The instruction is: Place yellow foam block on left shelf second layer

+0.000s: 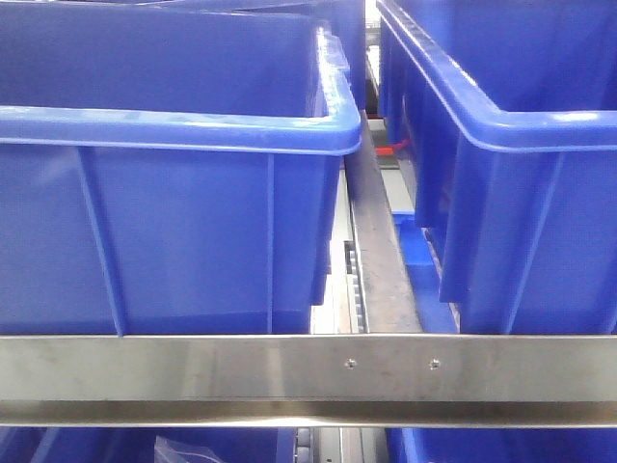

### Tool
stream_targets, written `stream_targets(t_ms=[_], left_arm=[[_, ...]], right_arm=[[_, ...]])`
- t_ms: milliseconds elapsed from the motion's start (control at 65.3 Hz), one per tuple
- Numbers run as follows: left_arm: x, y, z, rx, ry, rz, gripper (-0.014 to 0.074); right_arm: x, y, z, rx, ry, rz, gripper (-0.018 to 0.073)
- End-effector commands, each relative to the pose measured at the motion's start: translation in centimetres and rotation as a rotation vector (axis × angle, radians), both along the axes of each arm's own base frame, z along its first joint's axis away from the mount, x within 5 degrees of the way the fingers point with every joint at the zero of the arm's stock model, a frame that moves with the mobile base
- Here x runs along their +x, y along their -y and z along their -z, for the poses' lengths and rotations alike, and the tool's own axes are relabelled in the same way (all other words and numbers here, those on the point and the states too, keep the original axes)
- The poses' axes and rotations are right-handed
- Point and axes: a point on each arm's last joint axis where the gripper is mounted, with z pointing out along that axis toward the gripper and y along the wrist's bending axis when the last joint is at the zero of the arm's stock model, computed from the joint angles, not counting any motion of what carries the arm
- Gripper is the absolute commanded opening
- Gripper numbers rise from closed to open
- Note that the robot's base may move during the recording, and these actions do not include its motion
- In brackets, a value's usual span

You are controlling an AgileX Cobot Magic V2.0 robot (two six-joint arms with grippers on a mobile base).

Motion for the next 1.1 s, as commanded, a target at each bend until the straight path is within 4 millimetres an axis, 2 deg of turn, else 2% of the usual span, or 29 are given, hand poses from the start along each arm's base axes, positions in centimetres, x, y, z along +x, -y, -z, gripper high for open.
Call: stream_targets(t_ms=[0,31,245,505,674,827,1087], left_arm=[[-0.1,0.1,0.0,-0.011,0.074,0.017,0.0136],[-0.1,0.1,0.0,-0.011,0.074,0.017,0.0136],[-0.1,0.1,0.0,-0.011,0.074,0.017,0.0136],[-0.1,0.1,0.0,-0.011,0.074,0.017,0.0136],[-0.1,0.1,0.0,-0.011,0.074,0.017,0.0136],[-0.1,0.1,0.0,-0.011,0.074,0.017,0.0136],[-0.1,0.1,0.0,-0.011,0.074,0.017,0.0136]], right_arm=[[-0.7,0.3,-2.7,0.012,0.167,0.023,0.0084],[-1.0,0.3,-2.9,0.012,0.172,0.022,0.0038],[-3.5,0.5,-3.0,0.016,0.241,0.022,0.0054],[-8.5,0.7,1.2,0.020,0.297,0.019,0.0054],[-11.0,0.8,2.8,0.023,0.325,0.005,0.0054],[-11.3,0.8,3.8,0.023,0.318,0.003,0.0054],[-11.3,0.8,3.9,0.022,0.309,0.001,0.0054]])
